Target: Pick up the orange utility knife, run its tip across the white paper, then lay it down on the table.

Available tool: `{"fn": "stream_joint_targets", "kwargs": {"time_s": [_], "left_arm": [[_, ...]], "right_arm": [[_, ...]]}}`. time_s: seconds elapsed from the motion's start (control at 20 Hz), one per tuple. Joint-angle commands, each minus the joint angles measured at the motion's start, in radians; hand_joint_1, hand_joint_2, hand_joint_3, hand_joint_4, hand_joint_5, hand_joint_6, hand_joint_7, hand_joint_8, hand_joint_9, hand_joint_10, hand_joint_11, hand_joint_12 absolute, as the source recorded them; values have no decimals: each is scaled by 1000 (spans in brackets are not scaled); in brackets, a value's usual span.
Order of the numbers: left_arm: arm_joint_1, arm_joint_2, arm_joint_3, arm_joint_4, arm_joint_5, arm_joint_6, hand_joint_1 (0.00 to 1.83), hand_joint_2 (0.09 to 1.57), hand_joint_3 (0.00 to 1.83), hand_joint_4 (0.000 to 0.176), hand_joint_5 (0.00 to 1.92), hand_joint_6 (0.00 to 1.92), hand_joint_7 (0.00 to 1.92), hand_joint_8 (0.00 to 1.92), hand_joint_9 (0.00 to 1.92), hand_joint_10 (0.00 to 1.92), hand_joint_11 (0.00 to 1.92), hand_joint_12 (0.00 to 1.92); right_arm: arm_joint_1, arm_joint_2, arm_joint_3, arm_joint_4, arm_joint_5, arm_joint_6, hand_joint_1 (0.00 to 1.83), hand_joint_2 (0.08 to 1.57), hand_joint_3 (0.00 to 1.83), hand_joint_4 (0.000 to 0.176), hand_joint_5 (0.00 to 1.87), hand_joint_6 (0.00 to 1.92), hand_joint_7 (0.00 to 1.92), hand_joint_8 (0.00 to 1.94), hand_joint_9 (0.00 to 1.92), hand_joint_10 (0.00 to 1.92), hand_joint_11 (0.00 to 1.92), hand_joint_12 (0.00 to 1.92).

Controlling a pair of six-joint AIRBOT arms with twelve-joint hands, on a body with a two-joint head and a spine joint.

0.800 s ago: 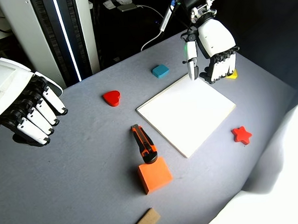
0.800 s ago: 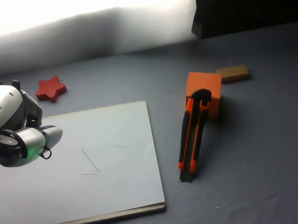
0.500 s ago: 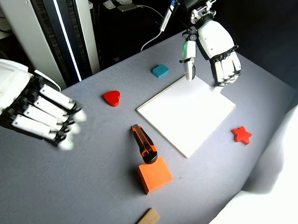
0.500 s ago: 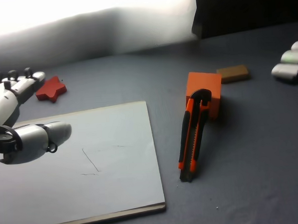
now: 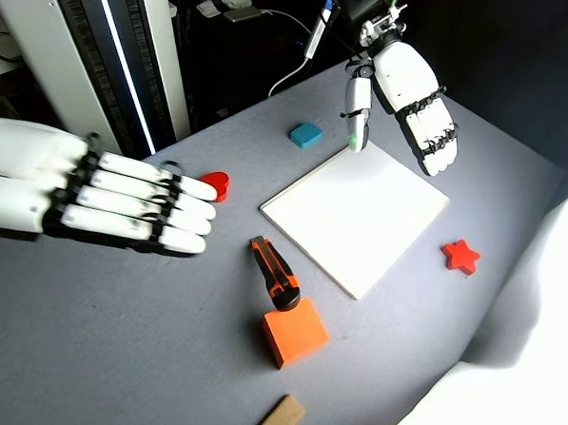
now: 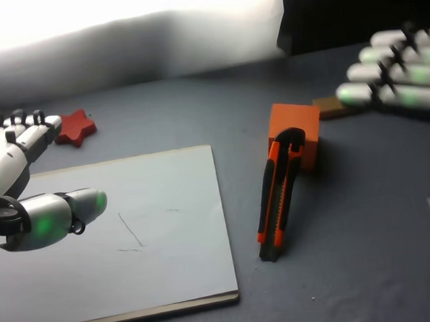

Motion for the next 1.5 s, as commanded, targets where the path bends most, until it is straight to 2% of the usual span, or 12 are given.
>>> {"fn": "stream_joint_targets", "kwargs": {"time_s": [0.0,0.05,0.15,0.25,0.35,0.45,0.6,0.75,0.85,1.1,1.2,1.45], "left_arm": [[-8,11,1,44,-69,-5,61,1194,0,0,0,0,0,0,0,0,0,217],[-2,11,2,45,-67,-12,62,1191,0,0,0,0,0,0,0,0,0,215],[10,12,8,61,-67,-36,58,1190,0,0,0,0,4,1,0,0,0,207],[13,16,13,66,-67,-47,45,1187,0,0,0,0,7,1,9,2,0,266],[12,17,15,63,-71,-47,46,1184,0,0,0,0,20,3,23,5,0,255],[15,16,18,59,-71,-42,4,1178,0,0,0,0,11,0,27,3,0,307],[34,16,22,59,-64,-48,0,1159,0,0,0,0,0,0,0,0,0,208],[54,16,24,65,-65,-65,0,1152,0,0,0,0,2,1,0,0,0,225],[59,16,22,69,-65,-72,0,1155,0,0,0,0,4,1,0,0,0,170],[64,13,17,69,-72,-77,0,1167,4,0,21,8,24,8,6,2,0,156],[68,8,17,69,-73,-81,0,1173,3,0,24,4,31,3,17,4,0,231],[96,-3,15,69,-104,-106,0,1181,2,0,21,3,26,1,15,1,0,205]], "right_arm": [[41,-18,20,-26,12,42,1072,966,80,0,0,0,0,0,0,0,0,0],[91,-50,50,-146,-6,153,1189,935,66,0,0,0,0,0,0,0,0,0],[166,-94,88,-395,-28,396,1206,937,66,0,0,0,0,0,0,0,0,0],[242,-135,116,-692,-33,699,1247,970,83,0,0,0,0,0,0,0,0,0],[283,-160,128,-896,-33,892,1226,997,100,0,0,0,0,0,0,0,0,0],[323,-198,143,-1136,-33,1134,1220,1005,109,0,0,0,0,0,0,0,0,0],[318,-272,181,-1153,-54,1148,1207,991,107,0,0,0,0,0,0,0,0,0],[306,-357,241,-1160,-76,1114,1195,988,112,0,0,0,0,0,0,0,0,0],[294,-406,275,-1213,-90,1127,1215,979,112,0,0,0,0,0,0,0,0,0],[282,-476,326,-1436,-78,1321,1232,957,115,0,0,0,0,0,0,0,0,0],[290,-503,356,-1545,-52,1413,1230,966,126,0,0,0,0,0,0,0,0,0],[290,-571,424,-1564,-52,1420,1240,948,127,0,0,0,0,0,0,0,0,0]]}}
